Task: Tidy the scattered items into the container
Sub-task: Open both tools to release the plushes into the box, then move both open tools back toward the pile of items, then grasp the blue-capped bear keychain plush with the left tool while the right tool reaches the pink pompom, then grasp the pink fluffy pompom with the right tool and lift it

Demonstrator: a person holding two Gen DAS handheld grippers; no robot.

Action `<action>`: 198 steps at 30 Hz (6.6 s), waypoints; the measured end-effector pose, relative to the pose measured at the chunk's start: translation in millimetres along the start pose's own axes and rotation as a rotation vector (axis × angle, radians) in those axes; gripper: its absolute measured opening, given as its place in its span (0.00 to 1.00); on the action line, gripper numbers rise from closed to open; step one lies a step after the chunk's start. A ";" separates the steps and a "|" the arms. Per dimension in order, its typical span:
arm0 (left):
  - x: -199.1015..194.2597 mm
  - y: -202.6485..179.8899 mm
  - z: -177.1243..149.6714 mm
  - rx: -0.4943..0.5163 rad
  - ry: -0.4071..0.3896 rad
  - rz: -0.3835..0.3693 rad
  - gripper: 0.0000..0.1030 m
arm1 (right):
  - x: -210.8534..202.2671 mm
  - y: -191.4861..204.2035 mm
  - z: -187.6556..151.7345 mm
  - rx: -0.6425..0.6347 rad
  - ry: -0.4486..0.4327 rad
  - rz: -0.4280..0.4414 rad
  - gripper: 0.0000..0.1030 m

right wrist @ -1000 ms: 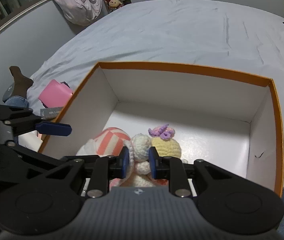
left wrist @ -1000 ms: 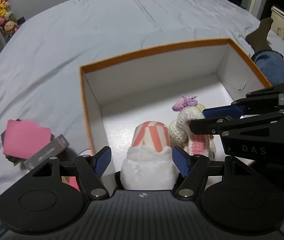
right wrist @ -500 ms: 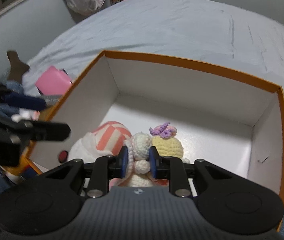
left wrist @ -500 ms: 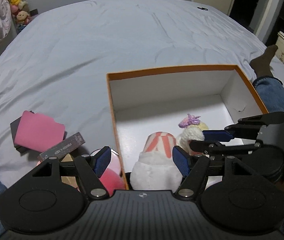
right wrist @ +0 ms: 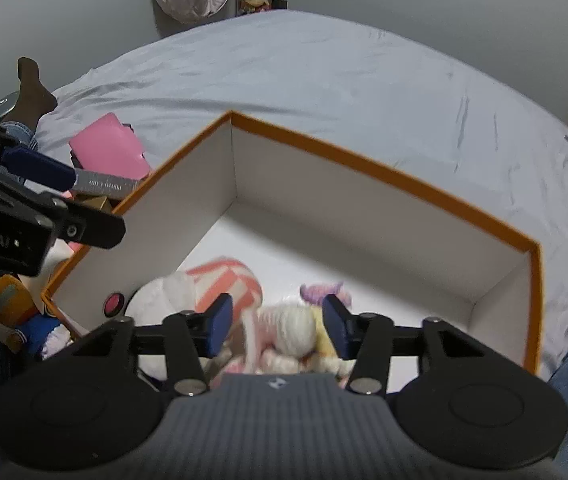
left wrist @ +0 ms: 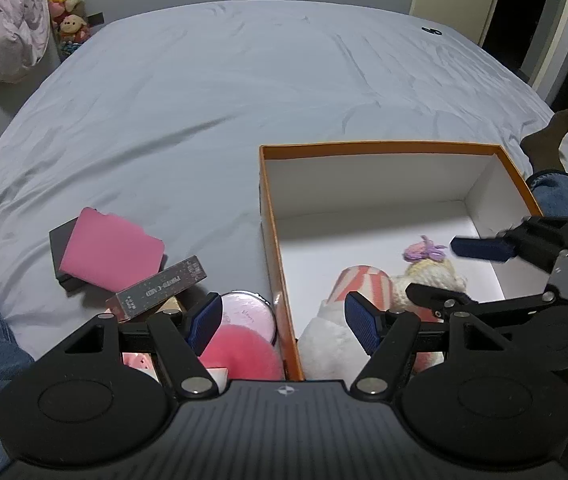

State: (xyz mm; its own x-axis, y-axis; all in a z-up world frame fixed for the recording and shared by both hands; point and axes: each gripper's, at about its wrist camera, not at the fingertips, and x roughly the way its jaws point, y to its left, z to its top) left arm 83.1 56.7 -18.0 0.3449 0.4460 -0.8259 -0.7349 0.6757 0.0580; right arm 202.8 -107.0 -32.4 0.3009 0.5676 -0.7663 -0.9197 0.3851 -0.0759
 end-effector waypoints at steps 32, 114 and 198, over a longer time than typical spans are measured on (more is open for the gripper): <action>-56.5 67.7 -27.8 -0.151 -0.212 0.128 0.86 | -34.2 54.3 50.8 -0.061 -0.197 0.154 0.84; -22.0 93.6 -63.5 -0.108 0.184 0.127 0.77 | 23.2 134.5 38.7 -0.779 0.063 0.372 0.60; -43.8 125.6 -58.2 -0.075 0.068 0.109 0.78 | 112.1 200.4 26.9 -0.871 0.395 0.309 0.57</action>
State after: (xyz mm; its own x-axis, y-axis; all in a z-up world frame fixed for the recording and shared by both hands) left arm -58.3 87.8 -7.2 0.2221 0.4716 -0.8534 -0.8085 0.5783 0.1092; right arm 59.0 53.3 -116.4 0.0576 0.2097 -0.9761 -0.8547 -0.4949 -0.1568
